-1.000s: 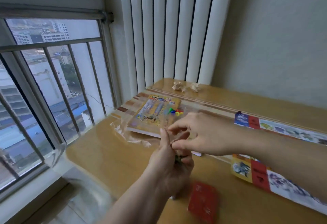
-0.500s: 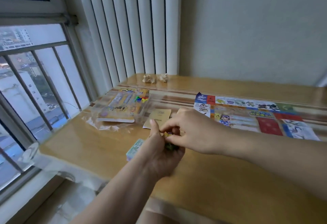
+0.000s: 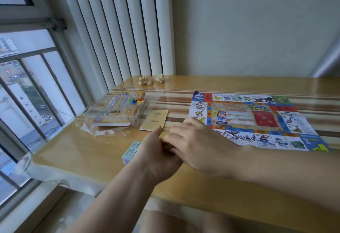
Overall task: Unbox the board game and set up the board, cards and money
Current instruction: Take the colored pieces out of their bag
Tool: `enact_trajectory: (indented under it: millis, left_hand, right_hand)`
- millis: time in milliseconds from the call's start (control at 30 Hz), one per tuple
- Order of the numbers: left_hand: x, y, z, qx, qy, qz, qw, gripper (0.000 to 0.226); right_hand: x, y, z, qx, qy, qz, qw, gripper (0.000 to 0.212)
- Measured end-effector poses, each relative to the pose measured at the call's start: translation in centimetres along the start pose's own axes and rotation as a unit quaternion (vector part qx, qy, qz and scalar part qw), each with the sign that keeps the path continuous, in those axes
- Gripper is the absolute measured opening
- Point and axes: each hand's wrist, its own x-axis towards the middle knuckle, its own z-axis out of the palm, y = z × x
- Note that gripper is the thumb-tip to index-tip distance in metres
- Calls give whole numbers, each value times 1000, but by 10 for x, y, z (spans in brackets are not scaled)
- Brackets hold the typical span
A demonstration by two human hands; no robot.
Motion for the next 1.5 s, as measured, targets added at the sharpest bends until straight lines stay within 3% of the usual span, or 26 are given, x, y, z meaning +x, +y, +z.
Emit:
enact_trajectory:
  millis: [167, 267, 333, 400, 433, 500, 600, 667, 767, 967, 1167, 1300, 1500]
  left_hand:
    - [0, 2, 3, 4, -69, -17, 997, 72]
    - [-3, 4, 3, 67, -110, -17, 992, 66]
    - [1, 10, -3, 150, -100, 23, 983, 56]
    - [7, 18, -14, 248, -48, 125, 959, 38]
    - [10, 22, -20, 312, -17, 187, 931, 30]
    - [10, 28, -30, 459, 27, 302, 835, 17]
    - [13, 29, -45, 610, 36, 387, 690, 13]
    - [17, 26, -52, 660, 41, 393, 640, 15]
    - [23, 21, -59, 694, 42, 402, 595, 15]
    - [29, 22, -62, 697, 37, 423, 578, 15]
    - [32, 21, -65, 693, 27, 436, 574, 15]
    - [32, 18, -66, 691, 20, 435, 577, 15]
    - [31, 17, -64, 690, 16, 438, 575, 17]
  right_hand:
    - [-6, 6, 13, -7, 10, -8, 1000, 24]
    - [-7, 7, 9, 155, 14, 34, 987, 32]
    - [-12, 10, 10, 251, 10, 68, 966, 31]
    - [-22, 12, 16, 278, -38, 99, 955, 27]
    - [-29, 12, 21, 264, -76, 112, 955, 26]
    - [-41, 8, 34, 218, -157, 126, 955, 27]
    - [-48, -2, 45, 193, -192, 128, 954, 29]
    - [-48, -4, 46, 185, -185, 127, 957, 31]
    - [-48, -4, 46, 163, -181, 124, 962, 37]
    - [-48, 0, 49, 147, -178, 126, 965, 65]
    - [-50, 3, 48, 180, -144, 149, 962, 57]
    - [-54, 0, 47, 139, -167, 99, 971, 46]
    - [-51, 1, 50, 185, -240, 94, 948, 82]
